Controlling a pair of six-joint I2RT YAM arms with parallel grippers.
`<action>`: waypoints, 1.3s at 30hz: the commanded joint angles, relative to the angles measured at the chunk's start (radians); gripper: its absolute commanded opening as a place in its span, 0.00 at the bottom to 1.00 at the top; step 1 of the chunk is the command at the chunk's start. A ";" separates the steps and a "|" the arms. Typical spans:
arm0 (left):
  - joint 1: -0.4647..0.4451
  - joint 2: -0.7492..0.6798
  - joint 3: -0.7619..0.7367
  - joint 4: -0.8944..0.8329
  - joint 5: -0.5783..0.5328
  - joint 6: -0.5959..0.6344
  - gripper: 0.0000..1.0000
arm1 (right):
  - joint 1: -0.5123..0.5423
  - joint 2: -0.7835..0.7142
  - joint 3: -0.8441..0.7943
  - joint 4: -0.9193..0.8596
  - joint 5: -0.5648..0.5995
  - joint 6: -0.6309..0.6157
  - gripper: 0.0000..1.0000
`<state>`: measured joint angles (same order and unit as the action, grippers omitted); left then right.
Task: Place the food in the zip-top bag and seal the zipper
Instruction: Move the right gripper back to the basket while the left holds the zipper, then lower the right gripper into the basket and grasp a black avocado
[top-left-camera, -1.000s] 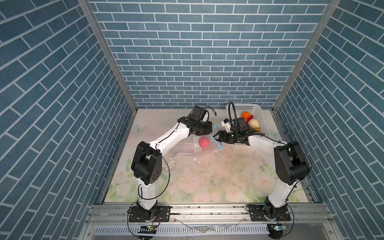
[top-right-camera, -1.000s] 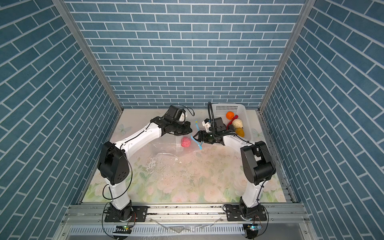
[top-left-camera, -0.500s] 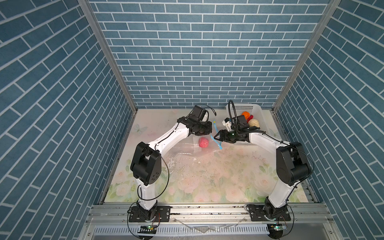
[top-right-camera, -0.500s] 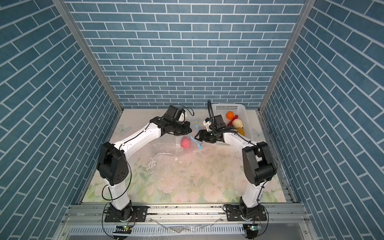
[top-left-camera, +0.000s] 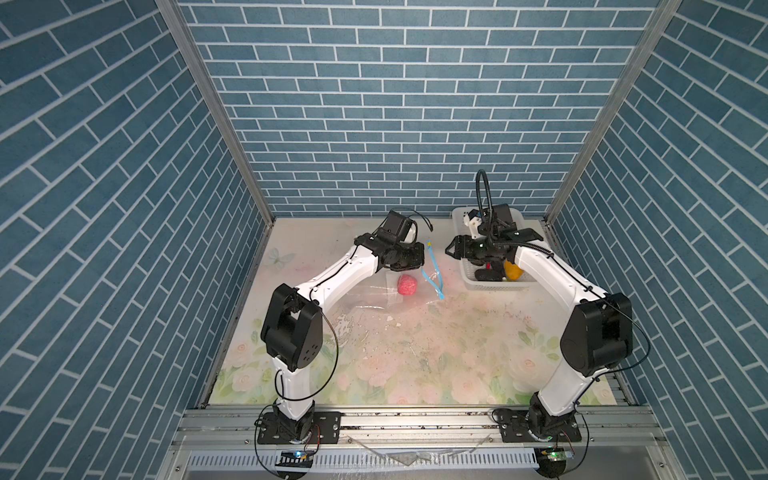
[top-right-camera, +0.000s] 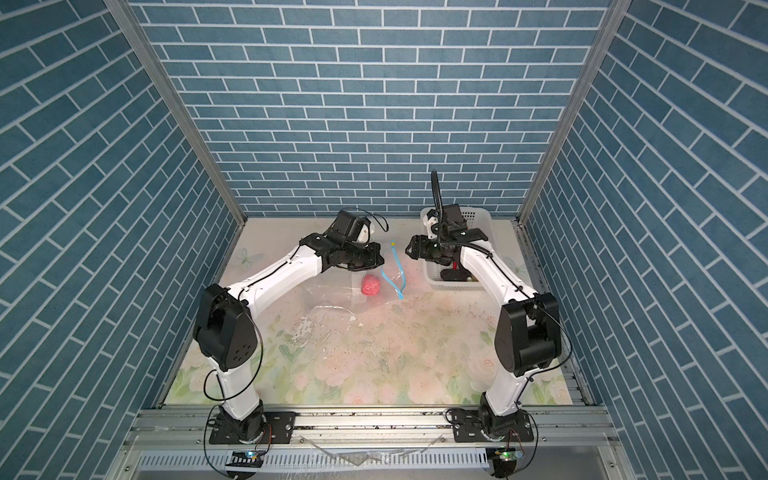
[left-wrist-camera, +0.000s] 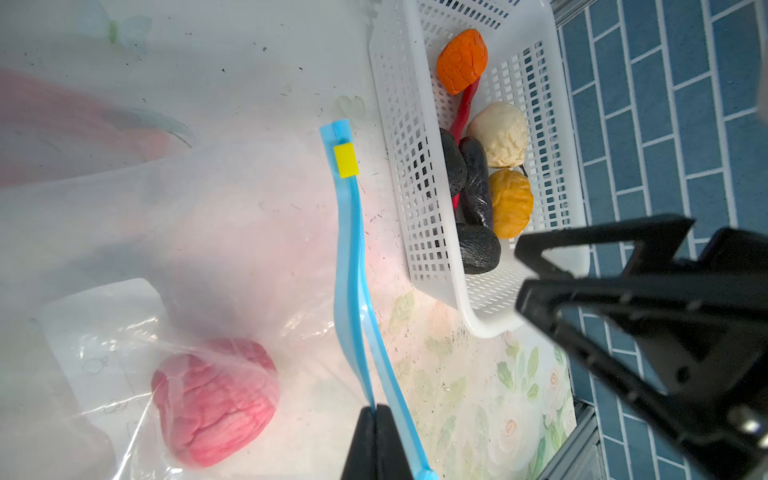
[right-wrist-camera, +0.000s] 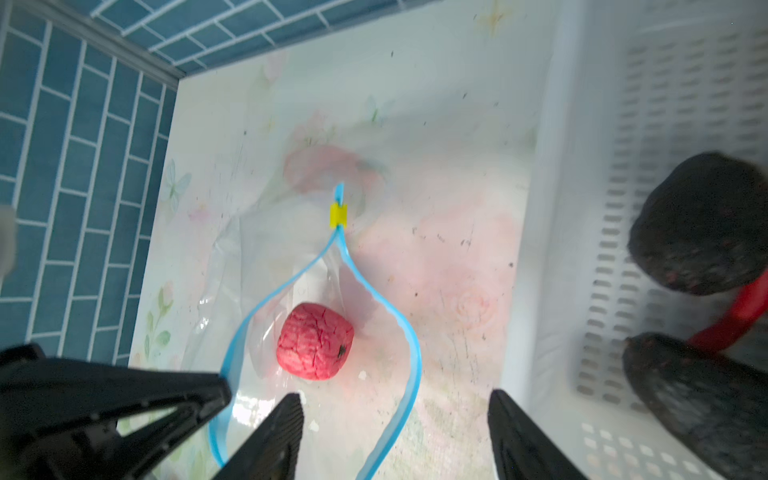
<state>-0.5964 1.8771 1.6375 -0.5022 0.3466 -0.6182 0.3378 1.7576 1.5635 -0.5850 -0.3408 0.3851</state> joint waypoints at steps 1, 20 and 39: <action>-0.009 -0.034 -0.006 0.008 0.011 -0.002 0.01 | -0.025 0.058 0.079 -0.127 0.113 0.000 0.72; -0.009 -0.030 -0.017 0.007 0.012 0.001 0.01 | -0.114 0.277 0.220 -0.217 0.306 -0.050 0.72; -0.009 -0.010 -0.017 0.010 0.029 -0.004 0.01 | -0.137 0.497 0.395 -0.222 0.303 -0.057 0.70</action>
<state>-0.5991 1.8736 1.6371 -0.5011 0.3634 -0.6186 0.2062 2.2139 1.9049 -0.7788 -0.0517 0.3573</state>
